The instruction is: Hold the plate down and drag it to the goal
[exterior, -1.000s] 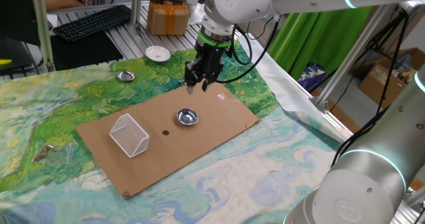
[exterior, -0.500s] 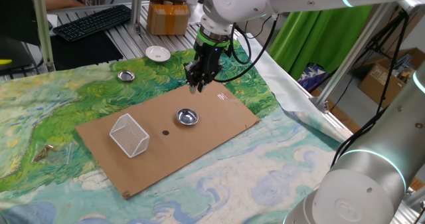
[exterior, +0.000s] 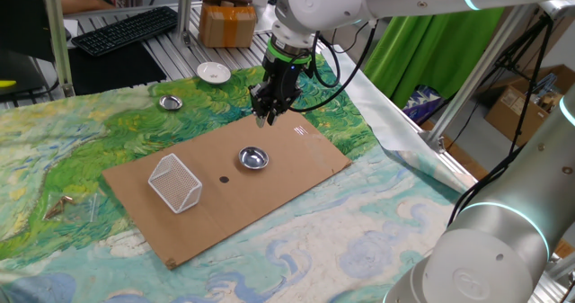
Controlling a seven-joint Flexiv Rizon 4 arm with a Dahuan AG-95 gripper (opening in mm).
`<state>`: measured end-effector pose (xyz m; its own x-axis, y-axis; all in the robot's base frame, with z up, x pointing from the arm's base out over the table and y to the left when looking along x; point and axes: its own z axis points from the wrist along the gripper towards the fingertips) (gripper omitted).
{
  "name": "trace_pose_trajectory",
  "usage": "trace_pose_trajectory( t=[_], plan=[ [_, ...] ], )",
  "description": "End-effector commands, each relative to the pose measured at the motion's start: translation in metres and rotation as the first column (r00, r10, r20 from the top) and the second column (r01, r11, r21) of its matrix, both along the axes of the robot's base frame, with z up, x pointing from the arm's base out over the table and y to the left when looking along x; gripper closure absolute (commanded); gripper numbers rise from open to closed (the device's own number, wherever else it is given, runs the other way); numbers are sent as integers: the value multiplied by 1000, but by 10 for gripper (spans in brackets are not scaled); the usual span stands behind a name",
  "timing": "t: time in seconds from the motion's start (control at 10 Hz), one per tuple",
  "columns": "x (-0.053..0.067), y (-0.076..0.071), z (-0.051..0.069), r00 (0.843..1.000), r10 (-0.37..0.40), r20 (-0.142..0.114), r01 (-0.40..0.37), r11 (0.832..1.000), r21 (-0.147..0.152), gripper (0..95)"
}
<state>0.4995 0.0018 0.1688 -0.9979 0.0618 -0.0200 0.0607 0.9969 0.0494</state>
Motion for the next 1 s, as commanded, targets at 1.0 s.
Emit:
trace_pose_trajectory(
  t=[1.0],
  plan=[
    [0, 1, -1, 1000, 16, 1, -16, 1000, 1, 760]
  ],
)
